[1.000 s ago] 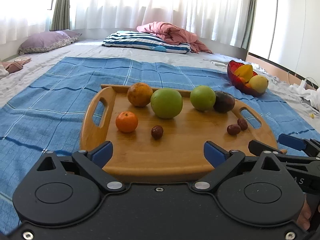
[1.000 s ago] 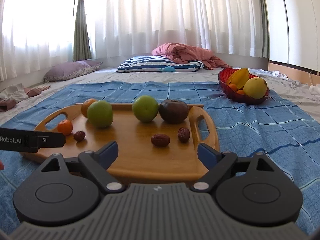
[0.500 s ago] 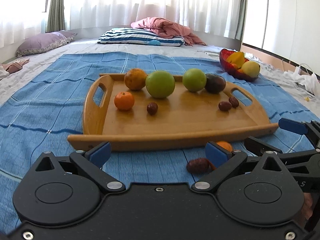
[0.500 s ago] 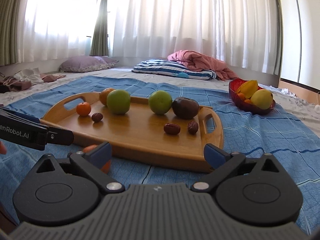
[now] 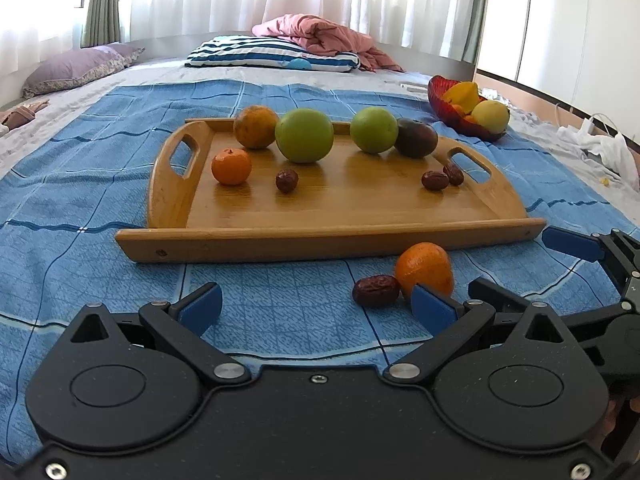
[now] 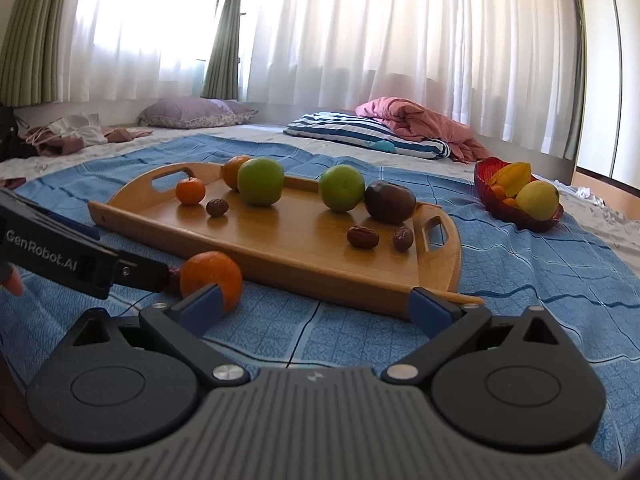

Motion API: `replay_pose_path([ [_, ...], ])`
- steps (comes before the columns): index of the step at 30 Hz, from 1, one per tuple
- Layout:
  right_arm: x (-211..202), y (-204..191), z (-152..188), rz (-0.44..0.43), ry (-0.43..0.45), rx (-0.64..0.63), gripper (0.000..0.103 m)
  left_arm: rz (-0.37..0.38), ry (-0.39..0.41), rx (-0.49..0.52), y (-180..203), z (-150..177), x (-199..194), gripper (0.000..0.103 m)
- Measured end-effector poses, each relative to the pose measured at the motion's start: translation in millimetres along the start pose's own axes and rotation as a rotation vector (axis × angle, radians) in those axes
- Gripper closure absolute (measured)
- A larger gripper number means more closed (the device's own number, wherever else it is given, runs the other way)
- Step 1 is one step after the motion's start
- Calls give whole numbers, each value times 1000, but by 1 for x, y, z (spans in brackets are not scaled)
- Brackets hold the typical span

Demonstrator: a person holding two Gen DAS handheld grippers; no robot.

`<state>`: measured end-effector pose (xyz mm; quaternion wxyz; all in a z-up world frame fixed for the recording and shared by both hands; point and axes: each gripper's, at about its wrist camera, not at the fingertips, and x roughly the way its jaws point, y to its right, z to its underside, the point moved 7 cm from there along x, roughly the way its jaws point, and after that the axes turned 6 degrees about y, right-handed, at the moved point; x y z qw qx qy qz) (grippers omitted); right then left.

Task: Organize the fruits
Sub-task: 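Move both open tools back from the tray to the sheet, then grasp a red date with the left tool while the right tool approaches the large orange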

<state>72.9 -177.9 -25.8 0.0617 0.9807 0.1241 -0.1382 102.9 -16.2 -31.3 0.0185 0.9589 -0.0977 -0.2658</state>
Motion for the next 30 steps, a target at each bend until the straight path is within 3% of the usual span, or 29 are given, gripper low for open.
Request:
replay_pose_path([
  [7,1,-4,6,-6,-17,-19,0,3,0,-3,6,1,6,3],
  [12,2,-8,7,-16,-24,-30,0,5,-42,-3,11,4,14,10],
  [16,4,-12,8,-18,-27,-52,0,-6,-35,52,19,5,13,28],
  [21,6,-17,8,-27,-24,-58,0,-3,-35,37,18,3,11,48],
  [23,6,-18,7,-29,-23,-56,0,3,-33,40,19,3,10,59],
  [25,7,-19,6,-28,-23,-53,0,-4,-29,42,18,2,8,78],
  [27,8,-19,6,-27,-26,-47,0,-7,-25,25,14,0,7,83],
  [30,10,-20,5,-25,-32,-32,0,-14,-22,13,7,-1,4,84],
])
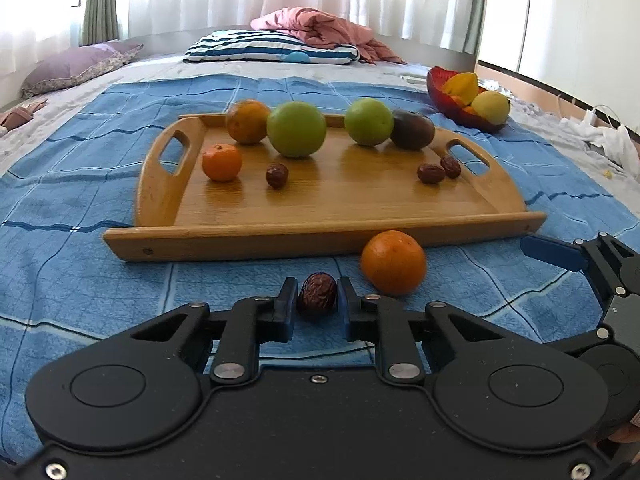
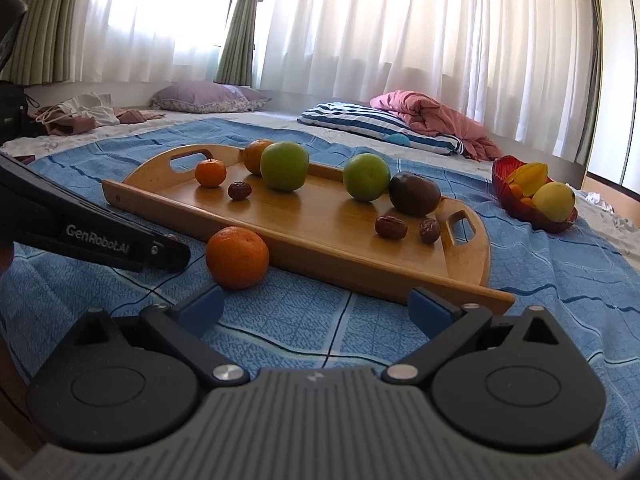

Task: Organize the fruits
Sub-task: 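Grasp a red date with the left tool while the right tool approaches the large orange, then close the right tool around the large orange on the sheet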

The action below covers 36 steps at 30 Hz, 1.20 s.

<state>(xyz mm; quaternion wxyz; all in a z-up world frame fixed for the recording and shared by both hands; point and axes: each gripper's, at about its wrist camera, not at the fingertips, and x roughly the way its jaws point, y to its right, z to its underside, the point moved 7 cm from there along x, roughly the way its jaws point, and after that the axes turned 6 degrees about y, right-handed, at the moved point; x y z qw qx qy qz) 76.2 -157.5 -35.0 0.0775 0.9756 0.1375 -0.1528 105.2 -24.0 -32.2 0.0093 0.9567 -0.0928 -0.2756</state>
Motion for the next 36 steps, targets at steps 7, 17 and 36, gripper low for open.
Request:
replay_pose_path([
  [7,4,-5,-4,-49,-18,86,1,-33,7,-20,-16,0,-4,84],
  [17,16,-22,-12,-93,-36,173,19,-67,7,-54,-34,-1,-4,83],
  [36,27,-31,-16,-100,-52,261,51,-68,27,-56,-36,-2,0,83],
])
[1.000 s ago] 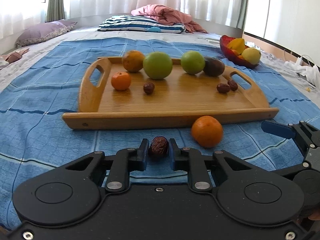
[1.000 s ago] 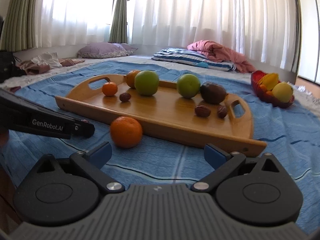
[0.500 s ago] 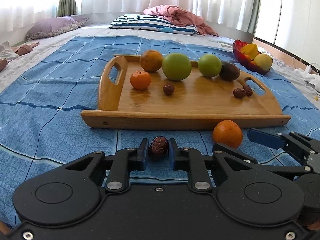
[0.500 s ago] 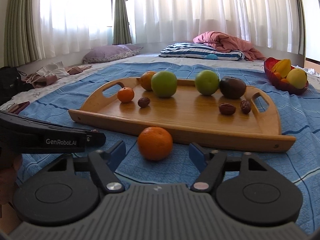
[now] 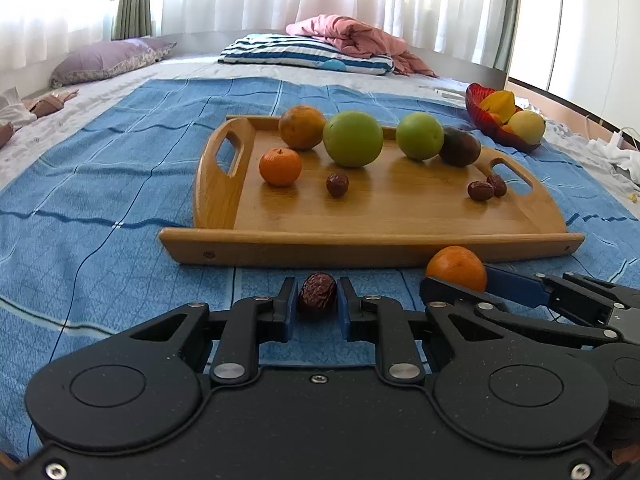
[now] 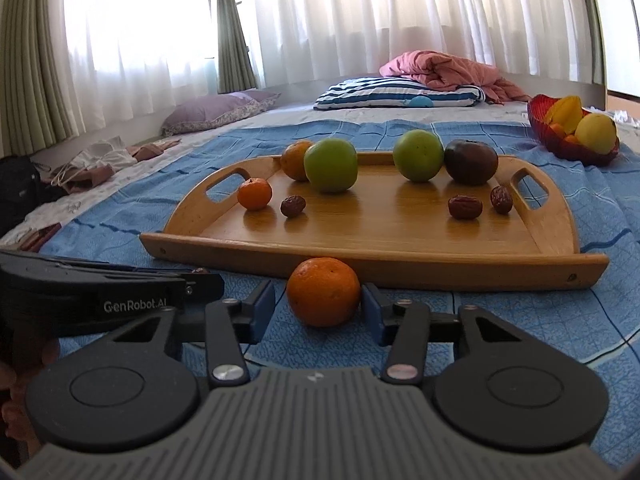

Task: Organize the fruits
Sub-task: 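Close the right tool around the large orange on the sheet, then carry the red date in the left tool while the right tool carries the orange over the tray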

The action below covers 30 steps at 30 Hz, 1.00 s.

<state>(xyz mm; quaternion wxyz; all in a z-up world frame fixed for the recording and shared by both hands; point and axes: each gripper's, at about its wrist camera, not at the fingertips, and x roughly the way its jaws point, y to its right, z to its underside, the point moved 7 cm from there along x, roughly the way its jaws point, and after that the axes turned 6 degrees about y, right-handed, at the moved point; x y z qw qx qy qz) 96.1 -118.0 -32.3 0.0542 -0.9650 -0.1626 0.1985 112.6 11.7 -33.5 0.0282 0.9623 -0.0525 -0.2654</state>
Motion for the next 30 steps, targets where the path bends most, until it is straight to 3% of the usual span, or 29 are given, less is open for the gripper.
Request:
replay_pose_path([
  [3,1,1,-2,10,4,21,59,14,0,-18,3,-2,1,83],
  [8,-2,6,-3,7,2,58,59,26,12,-22,6,-6,-1,83],
  [30,-30,10,-23,98,112,-50,59,33,71,-14,17,-29,-17,83],
])
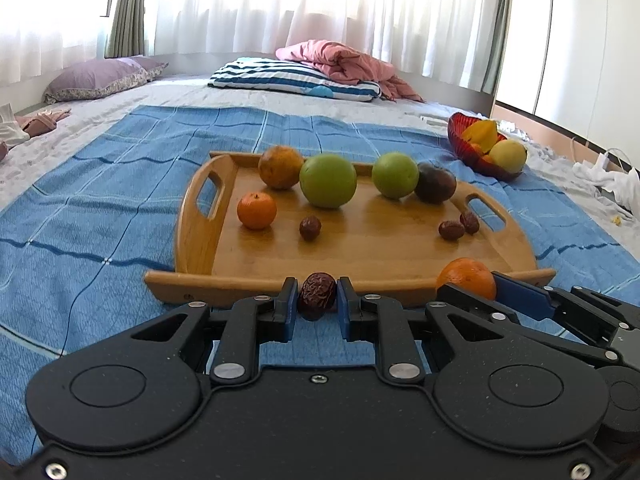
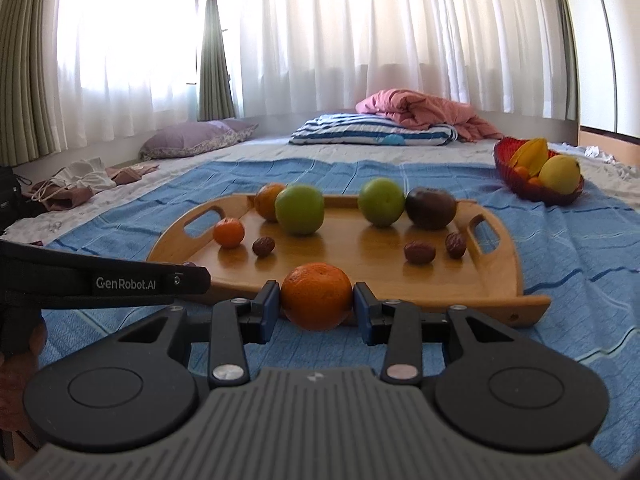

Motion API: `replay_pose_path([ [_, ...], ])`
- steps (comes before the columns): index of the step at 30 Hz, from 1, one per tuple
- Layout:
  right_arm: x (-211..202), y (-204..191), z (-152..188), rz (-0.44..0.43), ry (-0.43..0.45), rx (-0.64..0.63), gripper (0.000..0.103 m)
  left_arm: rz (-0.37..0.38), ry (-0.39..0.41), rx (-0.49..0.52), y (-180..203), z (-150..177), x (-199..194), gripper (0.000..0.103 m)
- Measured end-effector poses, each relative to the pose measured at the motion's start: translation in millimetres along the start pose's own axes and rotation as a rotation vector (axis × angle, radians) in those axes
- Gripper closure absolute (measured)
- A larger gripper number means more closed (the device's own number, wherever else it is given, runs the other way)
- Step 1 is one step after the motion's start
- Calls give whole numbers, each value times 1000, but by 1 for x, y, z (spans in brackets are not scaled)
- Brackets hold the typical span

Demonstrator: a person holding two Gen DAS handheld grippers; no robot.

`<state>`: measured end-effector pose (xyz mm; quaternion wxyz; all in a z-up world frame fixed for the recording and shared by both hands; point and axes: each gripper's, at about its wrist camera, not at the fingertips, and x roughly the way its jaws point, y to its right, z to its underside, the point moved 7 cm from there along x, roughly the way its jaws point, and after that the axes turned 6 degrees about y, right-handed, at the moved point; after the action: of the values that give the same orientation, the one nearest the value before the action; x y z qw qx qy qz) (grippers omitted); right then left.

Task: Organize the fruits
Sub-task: 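Carry the red date in the left tool while the right tool carries the orange over the tray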

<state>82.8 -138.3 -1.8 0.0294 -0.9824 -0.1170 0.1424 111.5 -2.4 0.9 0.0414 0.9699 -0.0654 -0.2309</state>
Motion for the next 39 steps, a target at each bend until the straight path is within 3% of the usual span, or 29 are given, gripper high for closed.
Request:
replay_pose_path([
  [20,7,11,-18,41,46,-13,59,53,23,-26,14,-24,12,83],
  [27,13,13,-20,45,45,-14,59,98,20,-98,14,-30,22,84],
  [39,30,24,-27,66,47,-2,59,81,6,-85,19,-35,48,83],
])
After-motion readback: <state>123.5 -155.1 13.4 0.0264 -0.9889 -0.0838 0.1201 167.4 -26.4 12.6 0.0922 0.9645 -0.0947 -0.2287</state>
